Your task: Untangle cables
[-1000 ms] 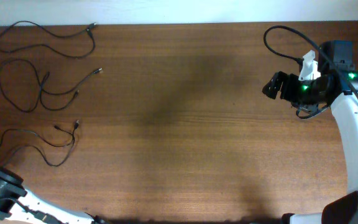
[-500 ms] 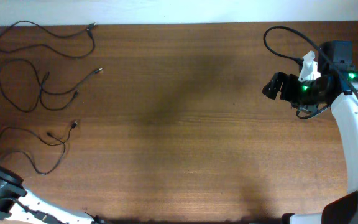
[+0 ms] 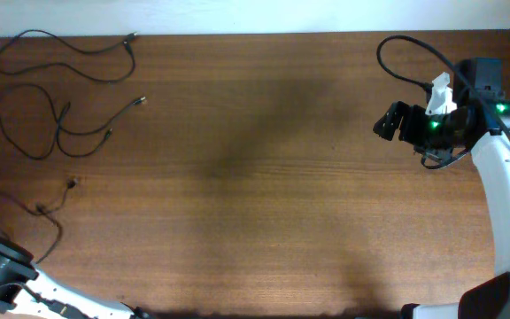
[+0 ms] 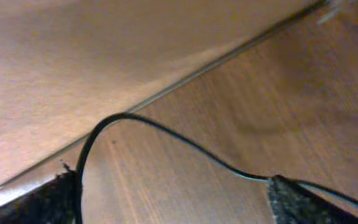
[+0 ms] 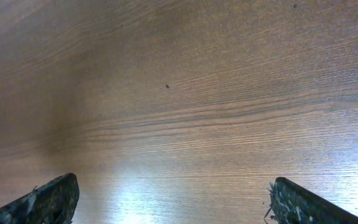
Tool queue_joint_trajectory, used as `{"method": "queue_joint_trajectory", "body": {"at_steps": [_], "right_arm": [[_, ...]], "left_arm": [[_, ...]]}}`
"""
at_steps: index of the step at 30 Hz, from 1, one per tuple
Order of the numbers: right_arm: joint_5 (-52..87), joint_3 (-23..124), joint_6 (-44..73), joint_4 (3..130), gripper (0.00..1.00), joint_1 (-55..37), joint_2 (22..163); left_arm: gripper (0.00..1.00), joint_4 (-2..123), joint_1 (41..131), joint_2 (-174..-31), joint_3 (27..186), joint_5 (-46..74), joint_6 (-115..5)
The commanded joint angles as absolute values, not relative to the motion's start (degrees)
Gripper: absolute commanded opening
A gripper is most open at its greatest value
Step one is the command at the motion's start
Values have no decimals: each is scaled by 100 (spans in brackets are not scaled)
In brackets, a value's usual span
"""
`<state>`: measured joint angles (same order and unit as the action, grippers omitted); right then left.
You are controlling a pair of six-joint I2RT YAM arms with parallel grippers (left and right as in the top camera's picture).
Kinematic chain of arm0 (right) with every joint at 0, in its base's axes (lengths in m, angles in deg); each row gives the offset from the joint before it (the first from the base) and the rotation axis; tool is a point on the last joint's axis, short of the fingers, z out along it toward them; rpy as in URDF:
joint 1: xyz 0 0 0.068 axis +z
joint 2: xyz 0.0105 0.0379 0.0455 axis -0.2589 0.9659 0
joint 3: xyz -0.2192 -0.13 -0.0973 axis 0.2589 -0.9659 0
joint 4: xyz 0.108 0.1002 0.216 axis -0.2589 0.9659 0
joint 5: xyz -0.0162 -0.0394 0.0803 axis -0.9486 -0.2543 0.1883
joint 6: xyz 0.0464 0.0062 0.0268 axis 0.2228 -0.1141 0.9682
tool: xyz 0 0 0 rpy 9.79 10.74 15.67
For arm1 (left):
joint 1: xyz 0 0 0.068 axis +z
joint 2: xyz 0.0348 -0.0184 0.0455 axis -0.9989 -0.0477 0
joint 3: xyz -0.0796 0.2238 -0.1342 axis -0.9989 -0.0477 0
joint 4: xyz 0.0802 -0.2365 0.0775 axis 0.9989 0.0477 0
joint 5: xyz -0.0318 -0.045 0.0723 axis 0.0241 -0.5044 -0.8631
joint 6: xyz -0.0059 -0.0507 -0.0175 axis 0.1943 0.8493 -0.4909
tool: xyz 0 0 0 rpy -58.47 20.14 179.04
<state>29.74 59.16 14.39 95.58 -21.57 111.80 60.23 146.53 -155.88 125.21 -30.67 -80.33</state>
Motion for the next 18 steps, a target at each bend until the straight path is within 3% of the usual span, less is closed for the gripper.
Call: {"method": "queue_joint_trajectory", "body": {"at_steps": [1, 12, 15, 18], "right_arm": [[3048, 5938, 1485, 9554, 98, -2177, 11184], [3050, 5938, 1485, 9515, 99, -2177, 11184], [3048, 5938, 1485, 9486, 98, -2177, 11184], [3048, 5938, 1485, 9447, 98, -2177, 11184]], "left_arm": [[99, 6121, 14640, -15619, 12645, -2499, -8064], [97, 6462, 14321, -15477, 12713, -1867, -8064], [89, 6436, 14120, -15204, 12746, -1589, -8064], [51, 6406, 13851, -14891, 12750, -564, -7928]]}}
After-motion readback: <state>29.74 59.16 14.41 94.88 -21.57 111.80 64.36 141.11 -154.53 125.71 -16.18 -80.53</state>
